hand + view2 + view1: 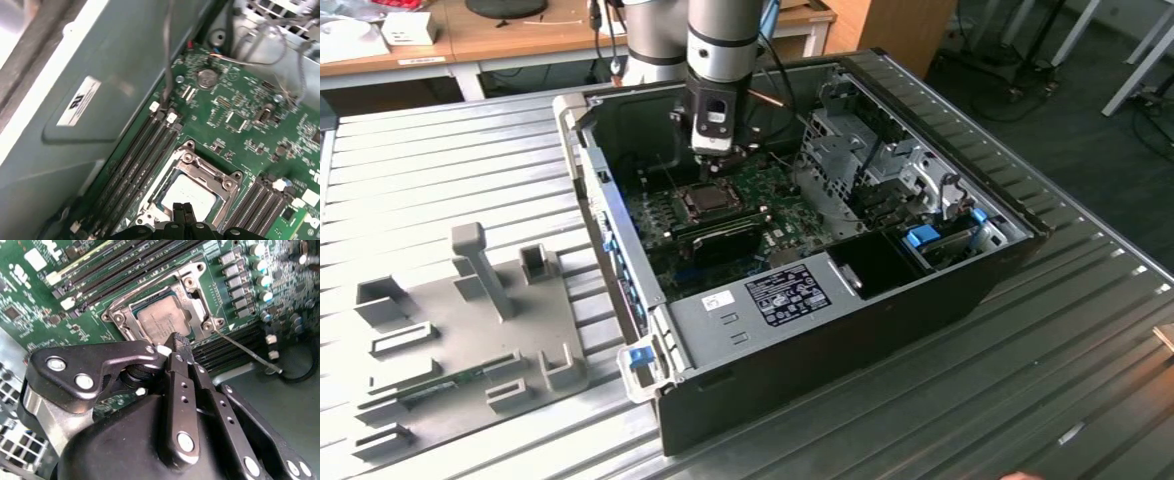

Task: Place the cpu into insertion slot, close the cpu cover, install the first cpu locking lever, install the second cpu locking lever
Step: 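Close the cpu cover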

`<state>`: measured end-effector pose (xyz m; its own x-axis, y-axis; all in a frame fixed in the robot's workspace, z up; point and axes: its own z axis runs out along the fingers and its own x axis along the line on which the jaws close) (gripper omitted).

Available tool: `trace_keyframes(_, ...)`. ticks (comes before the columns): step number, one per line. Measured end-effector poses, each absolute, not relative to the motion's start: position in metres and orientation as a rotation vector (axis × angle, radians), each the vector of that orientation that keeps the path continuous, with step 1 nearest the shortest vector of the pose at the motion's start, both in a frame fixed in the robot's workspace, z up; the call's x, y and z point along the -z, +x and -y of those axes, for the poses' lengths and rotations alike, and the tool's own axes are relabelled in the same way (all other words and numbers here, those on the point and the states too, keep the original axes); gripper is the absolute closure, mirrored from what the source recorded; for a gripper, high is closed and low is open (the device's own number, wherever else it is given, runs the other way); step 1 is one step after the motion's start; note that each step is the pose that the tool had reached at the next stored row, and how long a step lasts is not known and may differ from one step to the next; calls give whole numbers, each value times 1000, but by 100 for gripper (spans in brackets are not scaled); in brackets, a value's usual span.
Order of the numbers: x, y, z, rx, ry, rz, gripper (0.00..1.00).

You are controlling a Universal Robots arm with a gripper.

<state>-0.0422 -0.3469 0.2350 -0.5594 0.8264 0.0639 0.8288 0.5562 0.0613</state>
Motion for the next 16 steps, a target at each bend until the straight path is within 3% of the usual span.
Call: trace_keyframes(16,-233,-42,347,123,-1044,2919,89)
